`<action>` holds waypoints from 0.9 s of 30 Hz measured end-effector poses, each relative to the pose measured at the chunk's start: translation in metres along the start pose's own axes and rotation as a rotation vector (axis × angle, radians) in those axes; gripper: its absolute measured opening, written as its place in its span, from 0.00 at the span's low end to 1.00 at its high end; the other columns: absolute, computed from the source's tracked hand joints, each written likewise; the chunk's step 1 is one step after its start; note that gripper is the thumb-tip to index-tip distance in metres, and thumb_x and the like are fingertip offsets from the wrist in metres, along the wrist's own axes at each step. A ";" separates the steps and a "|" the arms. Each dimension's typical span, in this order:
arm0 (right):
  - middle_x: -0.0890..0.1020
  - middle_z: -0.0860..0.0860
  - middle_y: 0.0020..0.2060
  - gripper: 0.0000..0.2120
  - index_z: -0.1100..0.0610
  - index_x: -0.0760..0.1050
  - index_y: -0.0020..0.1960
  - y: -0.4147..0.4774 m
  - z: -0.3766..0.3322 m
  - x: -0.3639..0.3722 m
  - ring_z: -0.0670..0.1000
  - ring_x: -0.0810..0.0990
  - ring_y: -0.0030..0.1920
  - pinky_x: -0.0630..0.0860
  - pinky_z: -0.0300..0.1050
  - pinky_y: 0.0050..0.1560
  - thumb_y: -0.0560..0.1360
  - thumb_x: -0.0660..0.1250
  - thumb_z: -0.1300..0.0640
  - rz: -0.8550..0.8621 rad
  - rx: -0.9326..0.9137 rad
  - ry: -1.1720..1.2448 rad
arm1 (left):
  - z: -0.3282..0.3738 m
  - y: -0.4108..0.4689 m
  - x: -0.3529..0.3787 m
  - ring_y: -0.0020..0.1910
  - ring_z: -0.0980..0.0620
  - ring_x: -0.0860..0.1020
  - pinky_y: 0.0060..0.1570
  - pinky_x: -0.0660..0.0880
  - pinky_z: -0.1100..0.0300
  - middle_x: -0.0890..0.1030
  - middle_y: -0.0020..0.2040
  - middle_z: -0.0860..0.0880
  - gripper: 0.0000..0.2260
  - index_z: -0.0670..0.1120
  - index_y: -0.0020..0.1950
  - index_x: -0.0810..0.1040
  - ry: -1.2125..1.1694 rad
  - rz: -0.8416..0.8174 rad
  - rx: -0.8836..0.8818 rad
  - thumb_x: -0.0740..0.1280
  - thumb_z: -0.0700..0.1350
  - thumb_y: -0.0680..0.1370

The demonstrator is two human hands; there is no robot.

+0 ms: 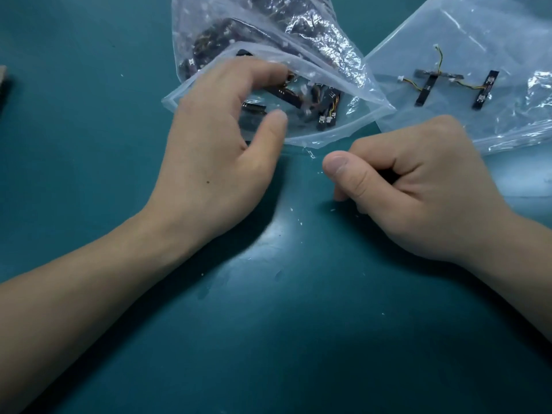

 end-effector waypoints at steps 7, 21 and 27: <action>0.75 0.54 0.25 0.25 0.59 0.80 0.35 0.001 0.000 0.005 0.55 0.74 0.28 0.68 0.53 0.33 0.83 0.62 0.45 -0.063 -0.004 -0.062 | -0.022 0.006 -0.007 0.39 0.64 0.76 0.40 0.71 0.72 0.81 0.43 0.67 0.10 0.56 0.54 0.82 -0.229 0.106 -0.134 0.70 0.42 0.77; 0.79 0.48 0.29 0.20 0.53 0.81 0.39 0.002 0.000 0.011 0.52 0.77 0.32 0.73 0.52 0.35 0.82 0.61 0.42 -0.140 0.030 -0.084 | -0.013 0.003 -0.001 0.39 0.54 0.82 0.39 0.73 0.66 0.84 0.42 0.53 0.04 0.53 0.50 0.78 -0.287 0.053 -0.124 0.72 0.46 0.78; 0.78 0.46 0.28 0.19 0.52 0.81 0.40 0.003 -0.001 0.010 0.49 0.75 0.31 0.72 0.50 0.33 0.81 0.62 0.43 -0.126 0.038 -0.075 | -0.017 0.003 0.001 0.38 0.56 0.85 0.45 0.83 0.50 0.86 0.38 0.57 0.03 0.53 0.48 0.80 -0.311 0.037 -0.176 0.69 0.50 0.81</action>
Point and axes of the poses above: each hand's wrist, its own y-axis towards the middle knuckle, its own x-axis out of the palm, z = x × y, the point moved 9 cm from there along y, towards the middle knuckle
